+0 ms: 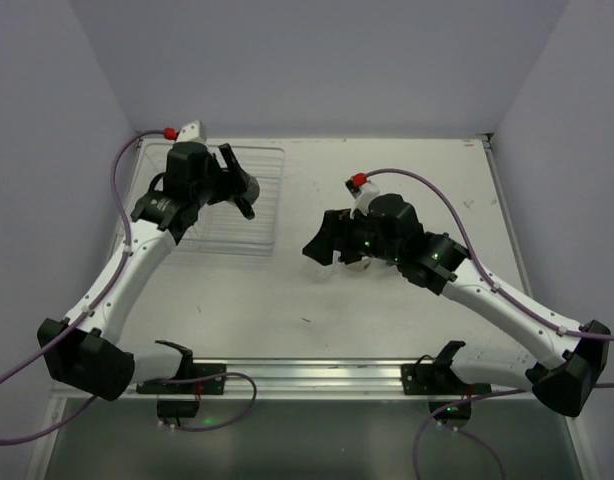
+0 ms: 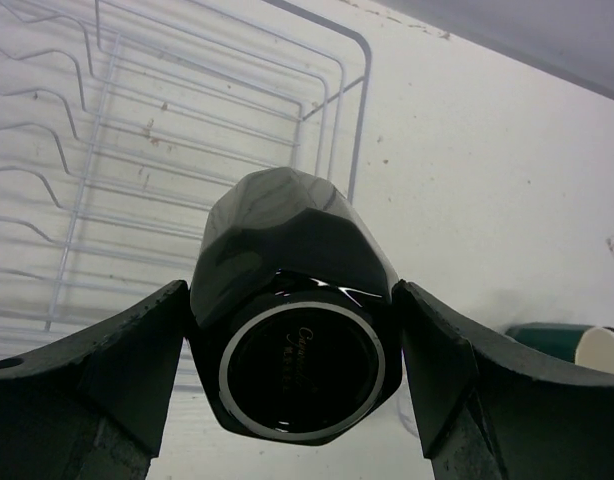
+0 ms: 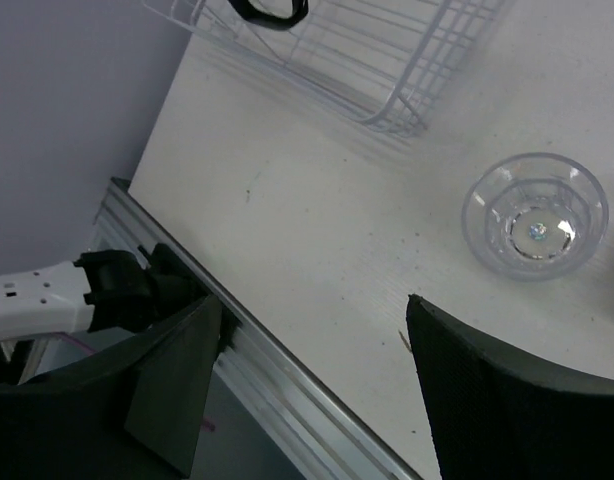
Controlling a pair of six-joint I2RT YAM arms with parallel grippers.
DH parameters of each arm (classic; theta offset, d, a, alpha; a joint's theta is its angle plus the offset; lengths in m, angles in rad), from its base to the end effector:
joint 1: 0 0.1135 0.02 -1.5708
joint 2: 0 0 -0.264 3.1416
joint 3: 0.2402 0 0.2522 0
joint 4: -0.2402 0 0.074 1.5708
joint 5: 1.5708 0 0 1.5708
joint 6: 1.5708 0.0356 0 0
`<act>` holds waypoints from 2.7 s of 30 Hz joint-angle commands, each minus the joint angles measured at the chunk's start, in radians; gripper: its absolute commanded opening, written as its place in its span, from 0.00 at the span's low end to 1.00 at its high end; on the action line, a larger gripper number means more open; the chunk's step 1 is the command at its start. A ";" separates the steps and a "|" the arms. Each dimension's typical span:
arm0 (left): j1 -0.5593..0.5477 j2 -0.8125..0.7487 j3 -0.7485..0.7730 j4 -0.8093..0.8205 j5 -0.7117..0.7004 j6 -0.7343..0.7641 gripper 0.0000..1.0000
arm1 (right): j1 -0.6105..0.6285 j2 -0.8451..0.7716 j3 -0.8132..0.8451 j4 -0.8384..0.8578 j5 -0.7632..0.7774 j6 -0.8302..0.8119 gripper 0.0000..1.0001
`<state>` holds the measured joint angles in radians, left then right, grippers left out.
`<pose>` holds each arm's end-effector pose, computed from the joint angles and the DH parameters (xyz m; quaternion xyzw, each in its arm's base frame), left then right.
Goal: Unload the cups from the dish rack
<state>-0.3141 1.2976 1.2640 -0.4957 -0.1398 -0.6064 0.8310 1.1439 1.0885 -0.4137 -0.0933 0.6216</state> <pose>0.2773 -0.0849 0.3643 -0.1604 0.8510 -0.1662 0.4716 0.1703 0.1915 0.3507 -0.1132 0.8439 0.3769 0.3645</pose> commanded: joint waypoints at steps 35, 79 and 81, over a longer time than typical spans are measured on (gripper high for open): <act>0.004 -0.483 -0.155 -0.056 0.546 -0.050 0.00 | -0.147 0.191 -0.242 1.018 -0.502 0.346 0.75; 0.006 -0.523 -0.199 -0.018 0.623 -0.087 0.00 | -0.127 0.541 -0.184 2.078 -0.703 0.863 0.67; 0.006 -0.520 -0.199 -0.015 0.623 -0.085 0.00 | -0.121 0.513 -0.182 2.080 -0.703 0.869 0.65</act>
<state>-0.3077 0.7925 1.0508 -0.6266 0.3901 -0.6632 0.6941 1.7329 0.8600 1.2945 -0.7811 1.4826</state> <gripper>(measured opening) 0.824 0.665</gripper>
